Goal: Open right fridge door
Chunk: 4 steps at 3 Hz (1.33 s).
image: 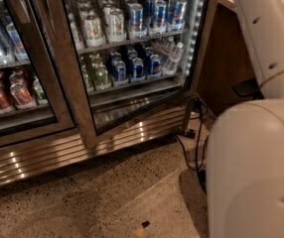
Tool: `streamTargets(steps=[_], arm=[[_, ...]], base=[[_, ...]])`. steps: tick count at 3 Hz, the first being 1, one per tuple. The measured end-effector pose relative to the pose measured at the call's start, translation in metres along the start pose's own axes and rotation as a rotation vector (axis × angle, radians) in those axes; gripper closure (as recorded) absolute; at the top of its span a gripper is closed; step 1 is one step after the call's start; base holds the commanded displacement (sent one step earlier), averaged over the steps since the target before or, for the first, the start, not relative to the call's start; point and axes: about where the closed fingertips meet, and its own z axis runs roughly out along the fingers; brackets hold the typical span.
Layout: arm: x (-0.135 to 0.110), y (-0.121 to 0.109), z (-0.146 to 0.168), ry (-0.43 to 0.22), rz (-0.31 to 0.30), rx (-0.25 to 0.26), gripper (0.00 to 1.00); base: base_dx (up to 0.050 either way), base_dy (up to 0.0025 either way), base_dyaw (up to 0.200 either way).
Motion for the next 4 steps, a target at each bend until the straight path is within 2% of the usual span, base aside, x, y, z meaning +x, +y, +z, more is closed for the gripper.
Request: streamTargets(steps=[1, 2, 3, 4], arm=[[-0.087, 0.051, 0.001, -0.137, -0.062, 0.054, 0.18], [-0.122, 0.109, 0.026, -0.239, -0.006, 0.010, 0.42], [-0.098, 0.129, 0.060, -0.228, 0.066, -0.065, 0.39], [-0.098, 0.129, 0.060, -0.228, 0.066, -0.065, 0.17]], base=[[0.000, 0.00000, 0.000], [0.000, 0.00000, 0.000], [0.000, 0.00000, 0.000], [0.000, 0.00000, 0.000]])
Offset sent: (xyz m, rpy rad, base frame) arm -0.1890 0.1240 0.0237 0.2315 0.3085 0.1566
